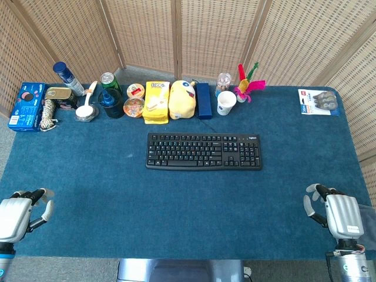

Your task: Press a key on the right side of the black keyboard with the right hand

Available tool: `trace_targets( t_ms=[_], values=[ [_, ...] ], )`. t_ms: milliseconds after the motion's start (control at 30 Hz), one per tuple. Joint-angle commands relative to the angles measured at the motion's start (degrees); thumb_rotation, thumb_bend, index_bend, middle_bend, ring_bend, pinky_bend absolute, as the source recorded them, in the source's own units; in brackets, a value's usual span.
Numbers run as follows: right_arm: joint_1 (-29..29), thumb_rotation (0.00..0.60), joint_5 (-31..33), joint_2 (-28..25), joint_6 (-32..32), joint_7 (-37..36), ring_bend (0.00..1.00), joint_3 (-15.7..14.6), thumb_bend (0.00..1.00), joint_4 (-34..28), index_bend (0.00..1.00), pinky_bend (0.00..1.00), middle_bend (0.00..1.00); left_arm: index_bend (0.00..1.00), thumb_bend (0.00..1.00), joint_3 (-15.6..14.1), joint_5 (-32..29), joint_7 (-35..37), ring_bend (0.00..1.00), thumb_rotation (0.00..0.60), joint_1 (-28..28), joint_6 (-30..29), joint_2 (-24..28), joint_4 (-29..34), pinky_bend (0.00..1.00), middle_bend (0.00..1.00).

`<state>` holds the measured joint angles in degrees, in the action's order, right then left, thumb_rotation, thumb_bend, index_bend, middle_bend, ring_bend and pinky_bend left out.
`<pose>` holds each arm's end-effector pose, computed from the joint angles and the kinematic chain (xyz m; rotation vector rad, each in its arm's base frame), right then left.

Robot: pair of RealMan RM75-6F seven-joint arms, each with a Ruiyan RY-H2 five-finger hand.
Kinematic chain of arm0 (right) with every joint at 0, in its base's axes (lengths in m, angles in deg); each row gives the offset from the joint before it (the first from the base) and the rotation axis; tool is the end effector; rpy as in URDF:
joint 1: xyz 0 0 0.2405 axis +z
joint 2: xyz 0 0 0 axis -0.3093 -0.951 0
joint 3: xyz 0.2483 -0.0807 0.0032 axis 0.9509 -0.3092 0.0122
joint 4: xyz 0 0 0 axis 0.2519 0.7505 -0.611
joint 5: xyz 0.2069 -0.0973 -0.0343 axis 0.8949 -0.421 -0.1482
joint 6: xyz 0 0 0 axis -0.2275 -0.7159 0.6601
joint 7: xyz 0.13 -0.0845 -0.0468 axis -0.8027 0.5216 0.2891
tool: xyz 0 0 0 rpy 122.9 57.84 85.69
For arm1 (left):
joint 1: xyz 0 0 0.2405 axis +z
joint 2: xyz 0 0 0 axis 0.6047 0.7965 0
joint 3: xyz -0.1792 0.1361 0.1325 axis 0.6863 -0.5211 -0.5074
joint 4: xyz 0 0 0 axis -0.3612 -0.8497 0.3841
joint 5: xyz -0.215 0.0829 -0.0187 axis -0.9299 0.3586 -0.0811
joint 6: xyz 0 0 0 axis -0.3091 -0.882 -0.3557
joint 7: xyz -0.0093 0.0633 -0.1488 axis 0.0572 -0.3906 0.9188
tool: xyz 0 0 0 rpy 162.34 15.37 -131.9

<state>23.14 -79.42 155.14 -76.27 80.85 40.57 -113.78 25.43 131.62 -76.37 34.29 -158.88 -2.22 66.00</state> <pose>-0.2868 -0.1988 0.1262 1.3277 -0.9268 0.9317 -0.2876 0.1716 0.1233 -1.4481 -0.9828 -0.8680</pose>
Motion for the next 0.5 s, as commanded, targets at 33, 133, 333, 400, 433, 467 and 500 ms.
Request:
trace_targets(
  t_ms=[33, 133, 333, 400, 433, 467, 500],
  values=[
    [0.1, 0.0, 0.5, 0.3, 0.7, -0.3, 0.55, 0.1, 0.51, 0.1, 0.41, 0.58, 0.54, 0.4, 0.43, -0.1, -0.1, -0.1, 0.51, 0.037, -0.1, 0.4, -0.2, -0.1, 0.38, 0.51],
    [0.2, 0.0, 1.0, 0.4, 1.6, -1.0, 0.55, 0.2, 0.51, 0.1, 0.41, 0.58, 0.54, 0.4, 0.43, -0.2, -0.3, -0.3, 0.51, 0.038, -0.3, 0.9, -0.4, -0.2, 0.38, 0.51],
    [1.7, 0.0, 0.2, -0.7, 3.6, -4.2, 0.55, 1.3, 0.51, -1.6, 0.38, 0.58, 0.54, 0.4, 0.43, 0.2, -0.3, -0.4, 0.51, 0.037, -0.5, 0.8, -0.6, -0.2, 0.38, 0.51],
    [2.9, 0.0, -0.2, -1.5, 4.8, -6.4, 0.55, 2.1, 0.51, -2.8, 0.36, 0.58, 0.54, 0.4, 0.43, 0.4, -0.3, -0.6, 0.51, 0.039, -0.7, 0.8, -0.3, 0.0, 0.38, 0.51],
    [3.9, 0.0, -0.5, -2.0, 5.8, -8.0, 0.56, 2.8, 0.51, -3.8, 0.35, 0.58, 0.54, 0.4, 0.43, 0.6, -0.3, -0.7, 0.51, 0.039, -0.9, 0.8, -0.1, 0.2, 0.38, 0.51],
    [5.0, 0.0, -0.6, -2.7, 7.1, -9.5, 0.57, 3.6, 0.51, -4.6, 0.35, 0.58, 0.54, 0.4, 0.43, 0.9, -0.2, -0.8, 0.51, 0.038, -1.1, 0.8, 0.1, 0.4, 0.38, 0.51],
    [6.0, 0.0, -0.8, -3.1, 8.2, -10.5, 0.58, 4.2, 0.51, -5.3, 0.34, 0.59, 0.54, 0.4, 0.43, 1.0, -0.3, -0.9, 0.51, 0.037, -1.2, 0.8, 0.2, 0.5, 0.38, 0.51]
  ],
)
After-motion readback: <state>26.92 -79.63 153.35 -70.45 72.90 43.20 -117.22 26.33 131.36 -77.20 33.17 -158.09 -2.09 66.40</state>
